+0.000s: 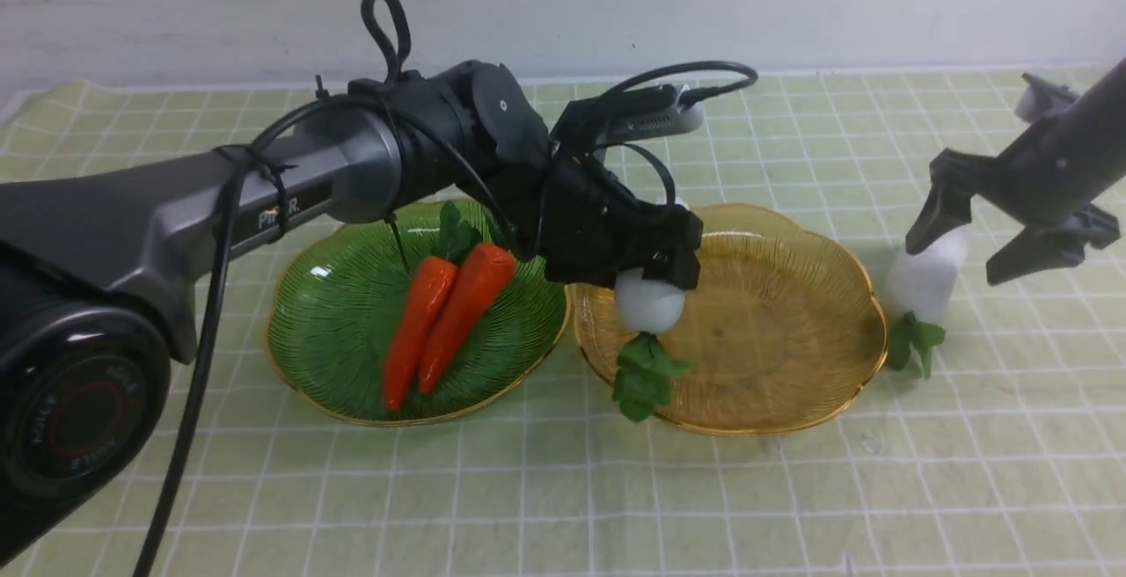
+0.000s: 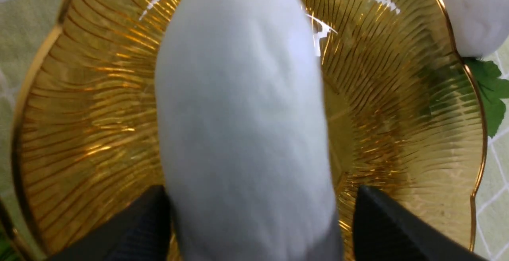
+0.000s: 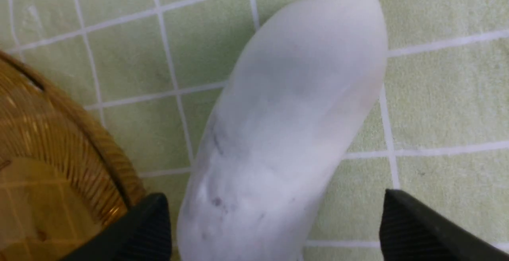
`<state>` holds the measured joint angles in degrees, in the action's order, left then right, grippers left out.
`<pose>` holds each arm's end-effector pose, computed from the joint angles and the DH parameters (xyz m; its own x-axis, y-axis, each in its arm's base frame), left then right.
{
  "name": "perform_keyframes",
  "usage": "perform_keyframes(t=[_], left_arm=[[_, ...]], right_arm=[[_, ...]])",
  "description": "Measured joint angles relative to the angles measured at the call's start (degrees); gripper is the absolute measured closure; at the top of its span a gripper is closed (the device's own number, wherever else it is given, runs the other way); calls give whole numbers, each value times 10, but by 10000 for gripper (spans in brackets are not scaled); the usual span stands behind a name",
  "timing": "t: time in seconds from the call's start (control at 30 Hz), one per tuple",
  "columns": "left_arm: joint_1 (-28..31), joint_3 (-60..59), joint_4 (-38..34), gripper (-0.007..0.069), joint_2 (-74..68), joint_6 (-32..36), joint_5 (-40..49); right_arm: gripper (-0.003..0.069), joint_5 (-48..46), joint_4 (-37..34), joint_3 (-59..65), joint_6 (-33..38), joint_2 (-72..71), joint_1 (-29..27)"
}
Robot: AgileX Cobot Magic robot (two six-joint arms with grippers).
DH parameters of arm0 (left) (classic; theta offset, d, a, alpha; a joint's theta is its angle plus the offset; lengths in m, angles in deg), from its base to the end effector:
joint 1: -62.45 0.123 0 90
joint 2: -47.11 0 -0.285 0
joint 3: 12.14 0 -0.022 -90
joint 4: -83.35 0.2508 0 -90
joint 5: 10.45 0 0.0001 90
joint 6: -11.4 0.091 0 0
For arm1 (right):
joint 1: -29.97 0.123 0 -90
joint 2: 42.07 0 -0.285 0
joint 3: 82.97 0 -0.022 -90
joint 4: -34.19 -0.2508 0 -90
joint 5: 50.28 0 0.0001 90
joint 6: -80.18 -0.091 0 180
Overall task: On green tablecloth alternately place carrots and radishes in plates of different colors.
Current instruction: 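Pick up the white radish and place it on the plate, then place the white radish on the plate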
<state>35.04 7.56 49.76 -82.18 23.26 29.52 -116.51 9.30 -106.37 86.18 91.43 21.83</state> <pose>0.4054 -0.2467 0.2109 -0.8578 0.1703 -0.4850 0.4037 0.8071 -0.4307 0.4481 -0.0287 0.1806 -0.9743 0.2140 -0.0700 0.1707 0.9048 0.3901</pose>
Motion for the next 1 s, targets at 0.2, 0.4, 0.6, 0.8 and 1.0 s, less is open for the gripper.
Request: perform_keyframes(t=[0.2, 0.4, 0.6, 0.8, 1.0], left_arm=[[0, 5, 0, -4, 2, 0, 4], [19, 67, 88, 373, 55, -33, 119], [41, 90, 184, 618, 154, -71, 186], [39, 90, 204, 632, 245, -71, 238], [39, 48, 228, 632, 332, -71, 278]], right_arm=[[32, 19, -25, 0, 7, 25, 0], [203, -22, -14, -27, 4, 11, -13], [203, -34, -63, -42, 12, -84, -7], [203, -44, -45, -47, 51, -117, 101], [199, -47, 38, -46, 27, -72, 169]])
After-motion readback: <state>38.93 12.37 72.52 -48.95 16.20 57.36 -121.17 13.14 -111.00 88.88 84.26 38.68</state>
